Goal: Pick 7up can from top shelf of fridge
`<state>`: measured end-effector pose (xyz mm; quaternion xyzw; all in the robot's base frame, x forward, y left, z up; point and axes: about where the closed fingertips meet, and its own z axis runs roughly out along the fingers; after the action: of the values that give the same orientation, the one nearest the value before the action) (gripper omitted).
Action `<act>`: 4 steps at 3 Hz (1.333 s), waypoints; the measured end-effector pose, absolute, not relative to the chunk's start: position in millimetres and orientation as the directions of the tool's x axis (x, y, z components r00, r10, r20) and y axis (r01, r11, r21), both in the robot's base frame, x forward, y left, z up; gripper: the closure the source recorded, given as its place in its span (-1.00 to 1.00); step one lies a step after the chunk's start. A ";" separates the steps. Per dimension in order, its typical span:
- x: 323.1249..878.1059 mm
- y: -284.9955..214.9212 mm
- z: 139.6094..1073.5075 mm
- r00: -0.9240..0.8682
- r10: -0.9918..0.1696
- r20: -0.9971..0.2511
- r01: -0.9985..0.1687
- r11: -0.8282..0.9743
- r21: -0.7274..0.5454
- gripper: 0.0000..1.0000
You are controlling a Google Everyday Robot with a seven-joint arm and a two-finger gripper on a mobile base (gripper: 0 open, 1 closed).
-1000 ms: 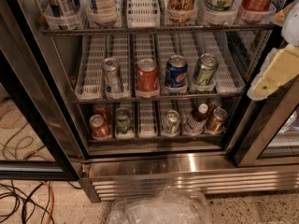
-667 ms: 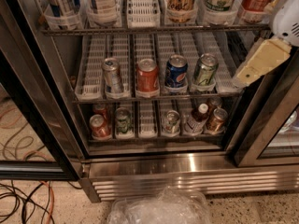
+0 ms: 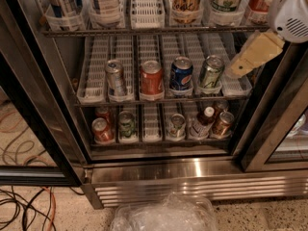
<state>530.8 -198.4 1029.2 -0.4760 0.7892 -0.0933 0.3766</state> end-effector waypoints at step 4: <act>552.2 -171.9 1043.1 -0.346 -0.461 -0.817 -0.346 0.872 -0.346 -1.00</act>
Offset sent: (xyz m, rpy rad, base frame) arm 0.0130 0.0099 0.0038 0.5314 -0.1407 -0.4320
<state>552.2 -171.9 1043.1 -0.2467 0.8183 -0.0557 0.5161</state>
